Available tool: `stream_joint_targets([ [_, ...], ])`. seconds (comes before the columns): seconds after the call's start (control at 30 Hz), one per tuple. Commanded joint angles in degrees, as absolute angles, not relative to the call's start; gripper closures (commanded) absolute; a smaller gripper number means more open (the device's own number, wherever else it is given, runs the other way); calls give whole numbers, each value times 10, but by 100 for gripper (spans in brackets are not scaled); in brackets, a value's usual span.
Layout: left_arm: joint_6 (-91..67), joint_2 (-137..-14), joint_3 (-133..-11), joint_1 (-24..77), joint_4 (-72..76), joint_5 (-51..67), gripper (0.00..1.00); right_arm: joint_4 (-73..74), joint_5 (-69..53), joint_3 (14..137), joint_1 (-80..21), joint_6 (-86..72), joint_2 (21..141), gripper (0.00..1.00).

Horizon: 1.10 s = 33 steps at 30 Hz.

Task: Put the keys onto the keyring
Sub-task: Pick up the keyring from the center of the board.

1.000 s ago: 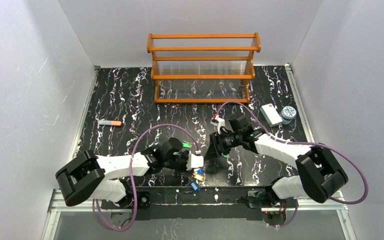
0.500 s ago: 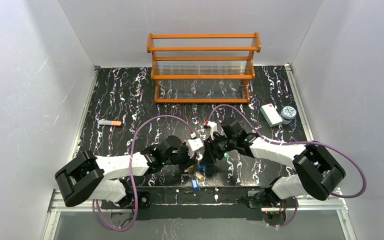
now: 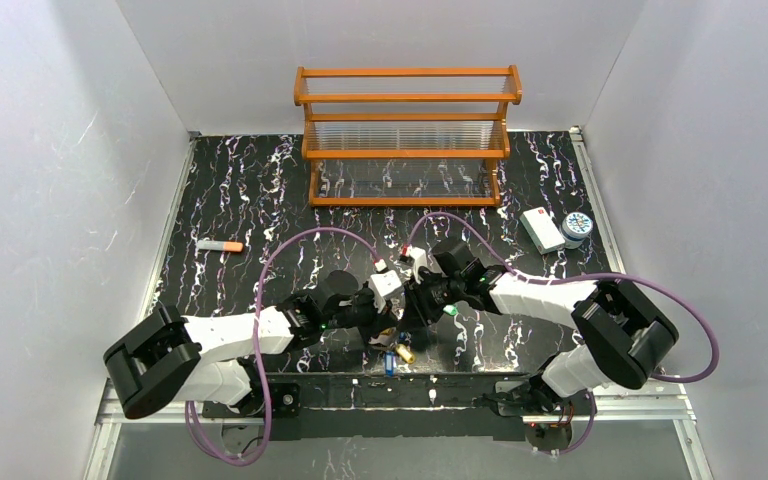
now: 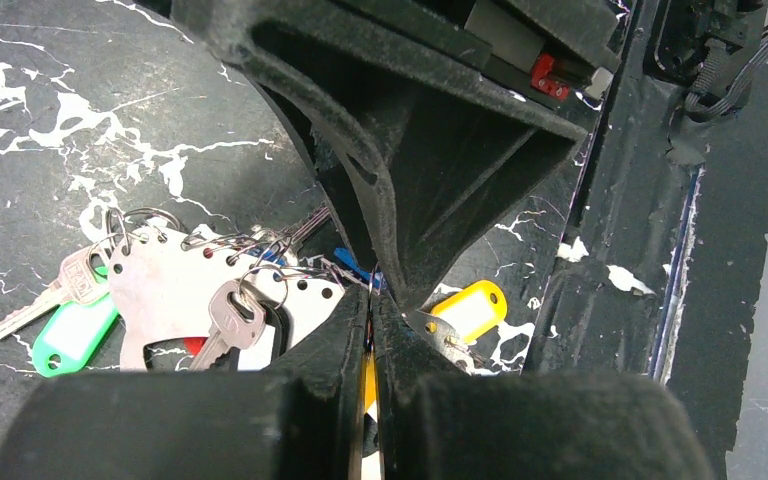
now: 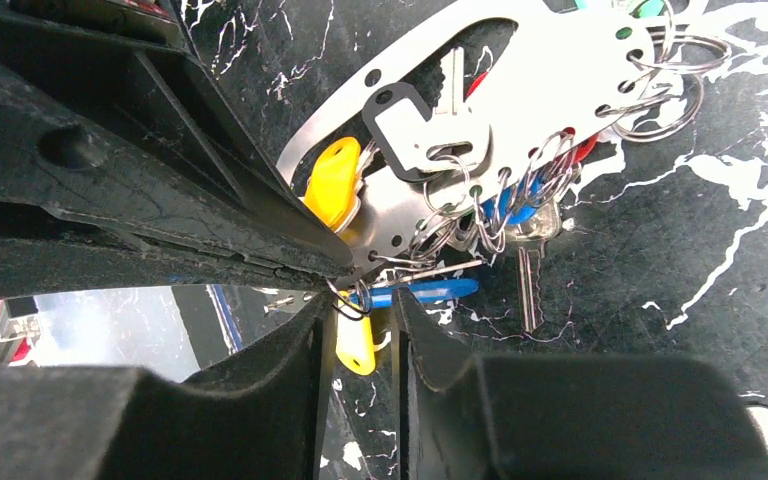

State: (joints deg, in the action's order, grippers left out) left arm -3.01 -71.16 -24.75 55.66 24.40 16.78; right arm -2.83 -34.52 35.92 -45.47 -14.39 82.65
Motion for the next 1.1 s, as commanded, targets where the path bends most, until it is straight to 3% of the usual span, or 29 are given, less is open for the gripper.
stream_joint_targets([
  [0.0,-37,-699,-245,556,264,198,100,-52,-344,384,-456,-134,804,68],
  [0.1,-35,-700,-246,557,266,201,100,-54,-346,385,-456,-137,802,83],
  [0.17,-34,-699,-245,556,266,201,100,-51,-350,388,-456,-136,808,99],
  [0.4,-29,-682,-240,556,256,191,99,-53,-347,381,-456,-130,803,99],
  [0.5,-23,-665,-238,556,246,175,82,-58,-343,373,-456,-113,799,99],
  [0.6,-14,-640,-232,556,244,162,76,-73,-335,362,-456,-95,788,99],
  [1.0,145,-556,-175,556,254,164,77,-199,-320,267,-458,-24,690,99],
  [1.07,158,-546,-166,556,265,142,73,-208,-329,255,-458,-5,677,99],
])
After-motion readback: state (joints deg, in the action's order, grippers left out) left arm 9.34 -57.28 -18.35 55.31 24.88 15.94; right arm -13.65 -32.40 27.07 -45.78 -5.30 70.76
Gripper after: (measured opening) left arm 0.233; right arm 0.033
